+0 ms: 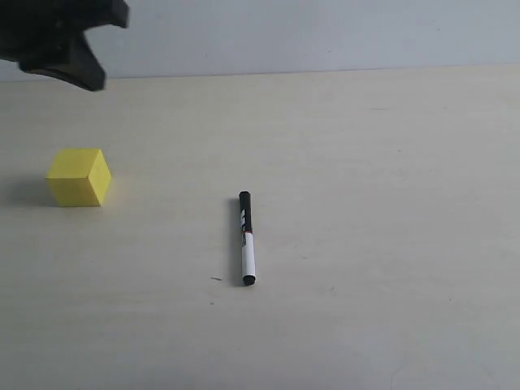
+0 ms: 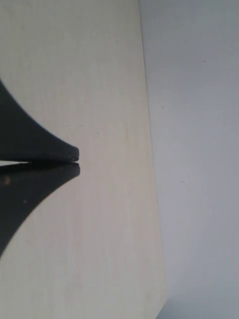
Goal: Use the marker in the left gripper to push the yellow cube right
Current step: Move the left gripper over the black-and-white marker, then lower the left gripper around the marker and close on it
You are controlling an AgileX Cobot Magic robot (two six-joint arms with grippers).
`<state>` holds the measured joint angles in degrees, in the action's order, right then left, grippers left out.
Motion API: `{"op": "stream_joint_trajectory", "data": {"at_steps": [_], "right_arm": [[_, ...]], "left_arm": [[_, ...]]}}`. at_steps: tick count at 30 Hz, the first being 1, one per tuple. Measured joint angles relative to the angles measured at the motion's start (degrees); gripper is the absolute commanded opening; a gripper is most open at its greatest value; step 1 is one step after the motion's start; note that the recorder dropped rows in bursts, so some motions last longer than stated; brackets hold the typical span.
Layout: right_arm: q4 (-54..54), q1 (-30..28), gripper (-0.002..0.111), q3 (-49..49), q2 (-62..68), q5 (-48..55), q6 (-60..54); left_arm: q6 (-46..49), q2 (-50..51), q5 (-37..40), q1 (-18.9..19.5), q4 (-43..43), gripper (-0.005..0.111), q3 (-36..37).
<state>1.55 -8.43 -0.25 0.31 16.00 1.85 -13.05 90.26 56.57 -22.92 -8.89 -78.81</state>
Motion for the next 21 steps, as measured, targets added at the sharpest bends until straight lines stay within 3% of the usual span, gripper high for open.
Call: {"op": "stream_joint_trajectory", "data": {"at_steps": [8,14,18,21], "right_arm": [[0.00,0.00,0.000,0.00,0.00,0.00,0.00],[0.00,0.00,0.000,0.00,0.00,0.00,0.00],[0.00,0.00,0.000,0.00,0.00,0.00,0.00],[0.00,0.00,0.000,0.00,0.00,0.00,0.00]], "left_arm": [[-8.47,14.62,3.01,-12.71,6.18,0.000,-6.51],[-14.92,20.69,4.65,-18.92,10.52,0.002,-7.50],[-16.07,22.61,3.89,-21.07,10.52,0.020,-7.54],[-16.30,24.13,2.87,-22.17,9.81,0.043,-7.63]]}}
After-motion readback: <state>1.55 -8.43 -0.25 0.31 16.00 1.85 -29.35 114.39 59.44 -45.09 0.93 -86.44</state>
